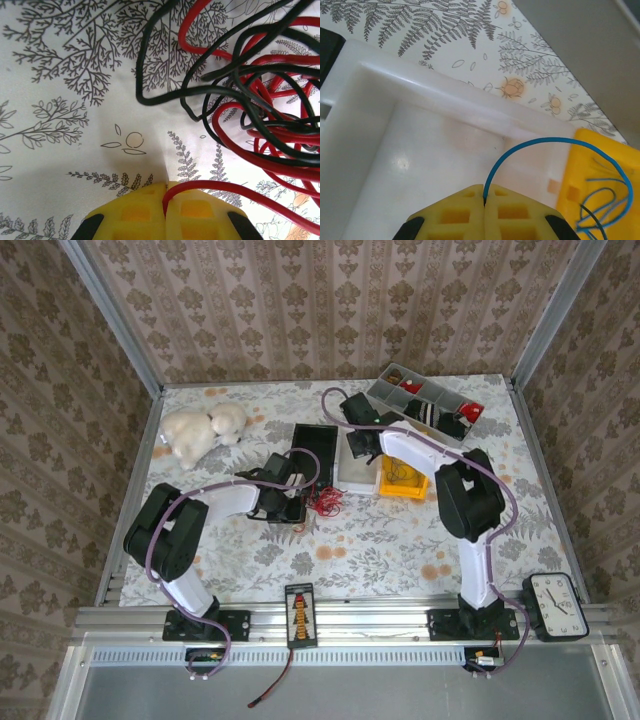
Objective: Untangle the cables
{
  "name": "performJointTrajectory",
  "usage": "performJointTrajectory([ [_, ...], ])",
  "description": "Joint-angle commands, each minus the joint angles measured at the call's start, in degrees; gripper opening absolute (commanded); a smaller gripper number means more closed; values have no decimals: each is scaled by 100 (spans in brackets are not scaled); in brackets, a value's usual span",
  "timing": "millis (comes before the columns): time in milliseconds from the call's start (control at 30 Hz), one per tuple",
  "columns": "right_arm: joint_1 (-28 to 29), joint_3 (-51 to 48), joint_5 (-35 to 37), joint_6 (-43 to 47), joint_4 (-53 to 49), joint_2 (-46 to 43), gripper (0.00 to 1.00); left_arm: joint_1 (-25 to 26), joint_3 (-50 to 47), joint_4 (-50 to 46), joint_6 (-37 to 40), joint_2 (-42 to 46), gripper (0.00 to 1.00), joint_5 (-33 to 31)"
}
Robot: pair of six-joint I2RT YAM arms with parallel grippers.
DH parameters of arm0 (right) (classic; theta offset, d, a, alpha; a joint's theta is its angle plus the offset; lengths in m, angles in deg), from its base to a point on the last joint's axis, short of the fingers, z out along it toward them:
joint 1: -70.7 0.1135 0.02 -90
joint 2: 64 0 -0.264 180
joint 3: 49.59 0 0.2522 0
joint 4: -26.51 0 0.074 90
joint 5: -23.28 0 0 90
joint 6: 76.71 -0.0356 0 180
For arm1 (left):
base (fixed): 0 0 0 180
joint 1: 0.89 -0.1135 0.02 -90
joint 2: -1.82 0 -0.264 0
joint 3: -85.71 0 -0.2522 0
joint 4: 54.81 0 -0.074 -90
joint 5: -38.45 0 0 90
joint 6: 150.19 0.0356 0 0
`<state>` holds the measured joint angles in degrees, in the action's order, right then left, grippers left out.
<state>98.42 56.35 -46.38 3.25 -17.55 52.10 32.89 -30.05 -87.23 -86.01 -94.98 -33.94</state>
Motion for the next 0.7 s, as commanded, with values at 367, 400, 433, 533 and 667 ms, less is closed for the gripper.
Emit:
performJointTrajectory([
  [367,-1079,-2219,-1842,-1368,1312,-1746,0,157,91,-77,98,-323,0,-113],
  [400,-1149,-2255,-1956,-1428,1312,-1695,0,172,98,-76,97,-323,0,-126],
  [433,-1214,-2282,-2056,-1476,1304,-1610,0,177,114,-87,111,-323,0,-141],
  [533,-1291,-2228,-2286,-1501,1208,-1342,1,221,153,-152,122,-298,0,-216],
  [667,-1294,-2095,-2298,-1587,1076,-1036,1,265,161,-162,128,-228,0,-275],
])
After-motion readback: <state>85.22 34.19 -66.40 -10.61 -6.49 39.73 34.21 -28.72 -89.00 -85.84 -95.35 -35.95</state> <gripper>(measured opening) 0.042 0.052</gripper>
